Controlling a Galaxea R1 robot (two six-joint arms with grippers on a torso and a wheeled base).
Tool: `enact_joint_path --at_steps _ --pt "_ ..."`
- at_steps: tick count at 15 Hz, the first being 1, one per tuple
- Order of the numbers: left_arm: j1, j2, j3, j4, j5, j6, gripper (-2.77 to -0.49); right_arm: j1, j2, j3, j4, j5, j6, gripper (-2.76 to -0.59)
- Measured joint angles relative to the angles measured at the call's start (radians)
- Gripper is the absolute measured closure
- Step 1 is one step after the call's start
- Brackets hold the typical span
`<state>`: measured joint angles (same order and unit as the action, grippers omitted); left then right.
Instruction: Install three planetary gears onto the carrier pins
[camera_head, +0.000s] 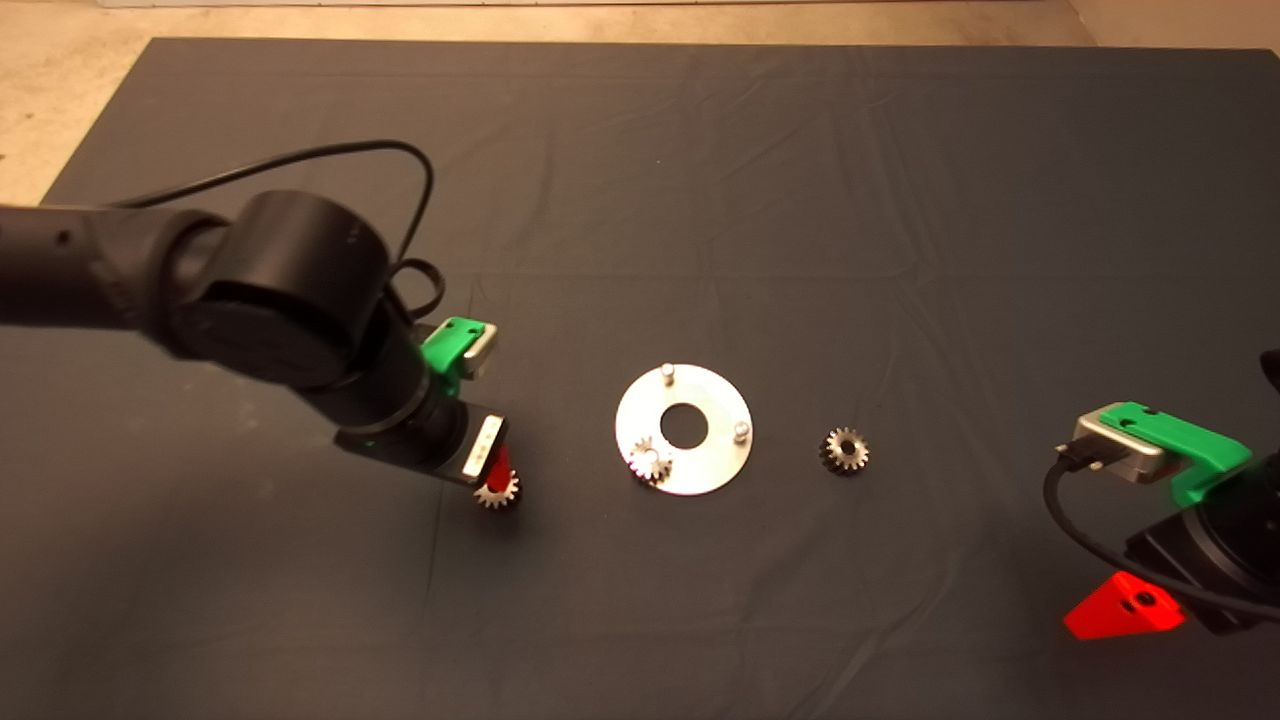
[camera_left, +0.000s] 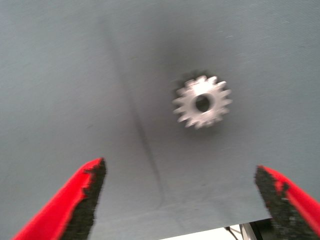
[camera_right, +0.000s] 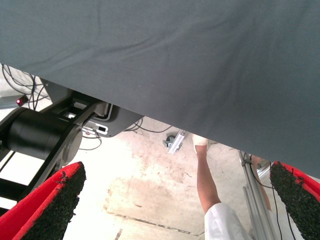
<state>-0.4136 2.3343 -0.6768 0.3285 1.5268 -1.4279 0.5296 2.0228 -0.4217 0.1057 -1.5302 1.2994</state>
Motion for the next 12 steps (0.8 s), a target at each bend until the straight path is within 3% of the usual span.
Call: enact_joint_path --at_steps 4,8,12 --pt "0.000 -0.061 0.118 0.125 -0.007 -0.089 -2.33 0.000 -0.001 0.000 0.000 -0.003 0.000 -2.75" --pt "0.006 -0.090 0.143 0.214 -0.001 -0.129 -2.48 0.000 0.000 0.000 0.000 -0.002 0.000 -2.75" --pt "0.071 -0.093 0.146 0.283 -0.001 -0.155 -2.48 0.000 0.000 0.000 0.000 -0.003 0.000 -2.75"
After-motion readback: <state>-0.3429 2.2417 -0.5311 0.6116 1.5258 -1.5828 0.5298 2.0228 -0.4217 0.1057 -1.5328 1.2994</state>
